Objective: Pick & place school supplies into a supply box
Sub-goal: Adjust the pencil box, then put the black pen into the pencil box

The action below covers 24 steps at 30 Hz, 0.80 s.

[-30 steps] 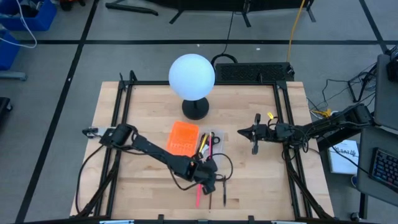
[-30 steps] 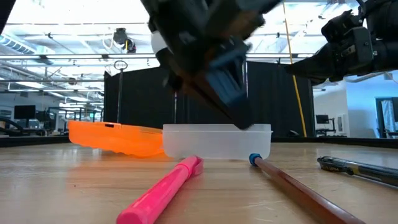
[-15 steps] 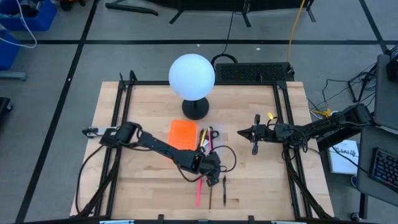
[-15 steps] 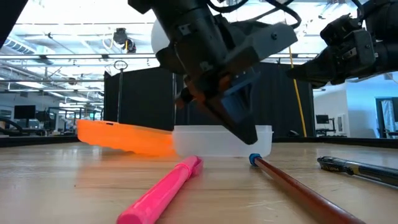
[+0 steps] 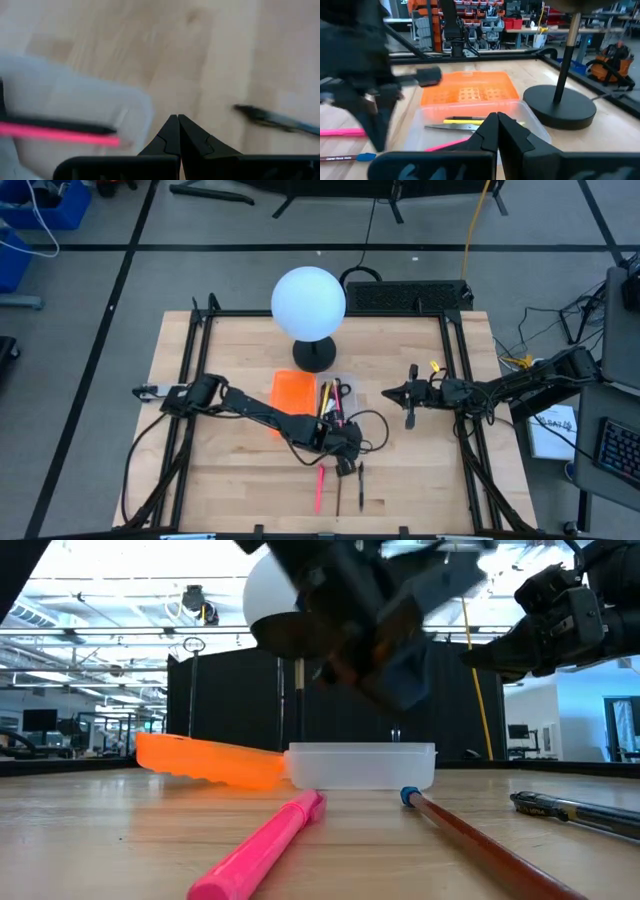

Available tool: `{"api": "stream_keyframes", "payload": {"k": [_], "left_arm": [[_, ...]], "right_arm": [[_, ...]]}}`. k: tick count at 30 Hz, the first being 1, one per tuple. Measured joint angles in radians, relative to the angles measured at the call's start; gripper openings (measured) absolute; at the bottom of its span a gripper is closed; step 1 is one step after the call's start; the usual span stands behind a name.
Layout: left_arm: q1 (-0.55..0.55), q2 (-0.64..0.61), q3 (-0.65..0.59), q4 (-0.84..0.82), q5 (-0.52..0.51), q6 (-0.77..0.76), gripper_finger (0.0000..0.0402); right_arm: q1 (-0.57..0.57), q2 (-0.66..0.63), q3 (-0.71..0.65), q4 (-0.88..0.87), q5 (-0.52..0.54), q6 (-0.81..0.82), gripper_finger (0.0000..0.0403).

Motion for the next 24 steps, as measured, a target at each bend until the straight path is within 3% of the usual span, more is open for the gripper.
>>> {"api": "stream_keyframes", "payload": {"k": [5,10,15,20,24], "left_arm": [[-0.052,-0.047,0.103,-0.17,0.034,0.226,0.0001],[-0.137,-0.219,0.05,-0.329,-0.149,0.273,0.0001],[-0.15,-0.567,-0.258,-0.174,-0.293,0.33,0.0001],[-0.12,-0.899,-0.697,0.309,-0.138,0.535,0.0001],[-0.102,-1.09,-0.917,0.376,-0.153,0.508,0.0001]], "right_arm": [[0.0,0.0,0.0,-0.038,-0.062,0.056,0.0],[0.0,0.0,0.0,-0.027,-0.159,0.089,0.0],[0.0,0.0,0.0,-0.036,-0.187,0.138,0.0],[0.0,0.0,0.0,-0.035,-0.187,0.166,0.0],[0.0,0.0,0.0,-0.032,-0.184,0.136,0.0]]}}
